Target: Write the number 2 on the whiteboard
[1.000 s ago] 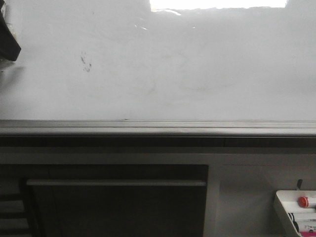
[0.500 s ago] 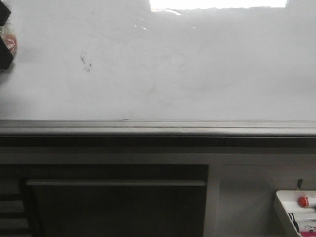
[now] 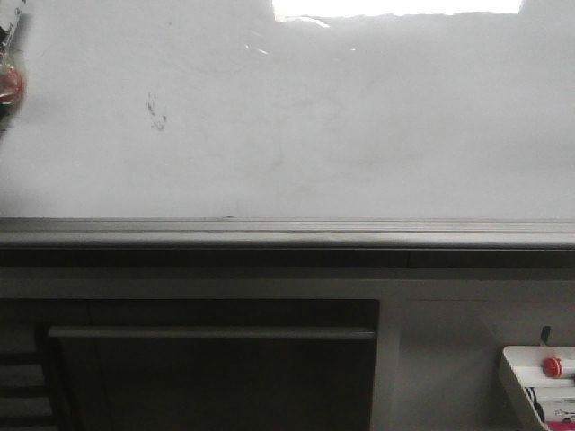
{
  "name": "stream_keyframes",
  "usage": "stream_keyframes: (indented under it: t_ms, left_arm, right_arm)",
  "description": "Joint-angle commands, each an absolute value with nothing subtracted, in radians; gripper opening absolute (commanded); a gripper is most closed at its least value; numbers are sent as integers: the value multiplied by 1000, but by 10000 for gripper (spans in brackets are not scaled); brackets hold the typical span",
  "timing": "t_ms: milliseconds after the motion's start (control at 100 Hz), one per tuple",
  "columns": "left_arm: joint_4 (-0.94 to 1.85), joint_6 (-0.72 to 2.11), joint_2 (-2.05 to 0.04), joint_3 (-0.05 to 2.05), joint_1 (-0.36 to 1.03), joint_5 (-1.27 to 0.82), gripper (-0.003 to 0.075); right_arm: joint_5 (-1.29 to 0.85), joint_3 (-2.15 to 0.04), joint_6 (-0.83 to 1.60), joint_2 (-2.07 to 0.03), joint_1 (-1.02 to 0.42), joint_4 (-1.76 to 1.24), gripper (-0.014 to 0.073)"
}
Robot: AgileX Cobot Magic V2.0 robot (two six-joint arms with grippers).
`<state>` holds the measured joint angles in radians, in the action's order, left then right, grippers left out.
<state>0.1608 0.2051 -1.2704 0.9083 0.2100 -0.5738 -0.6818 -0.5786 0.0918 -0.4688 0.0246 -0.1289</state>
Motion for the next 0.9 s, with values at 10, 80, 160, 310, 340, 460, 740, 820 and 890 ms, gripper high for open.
stream_keyframes:
  t_ms: [10,80,160,310,340,460,740,820,890]
  left_arm:
    - [165,273,-1217,961,209,-610,10]
    - [165,319,-1210,998,209,-709,-4]
    - [173,378,-1210,1055,209,-824,-13]
    - [221,460,-1210,1145,209,-975,-18]
    - [243,487,-1210,1162,209,-1000,-18]
    - [290,594,-1210,1204,257,-1082,-18]
    - [294,759,-1214,1216,514,-1115,-18]
    - [292,764,-1216,1216,580,-1117,-18]
    - [292,764,-1220,1216,630,-1119,-18]
  right_arm:
    - [-620,-623,134,-482,27,-197,373]
    - [-643,-645,182,-501,25,-258,373]
    - [-691,-682,273,-541,25,-340,373]
    - [-774,-741,475,-661,6,-538,373]
    - [-790,-752,518,-685,-2,-579,373]
    - [-870,-817,658,-805,-46,-684,373]
    - [-1064,-1028,958,-1098,-279,-691,373]
    - [-1070,-1075,1050,-1158,-364,-689,373]
    - [-1053,-1111,1069,-1196,-421,-689,373]
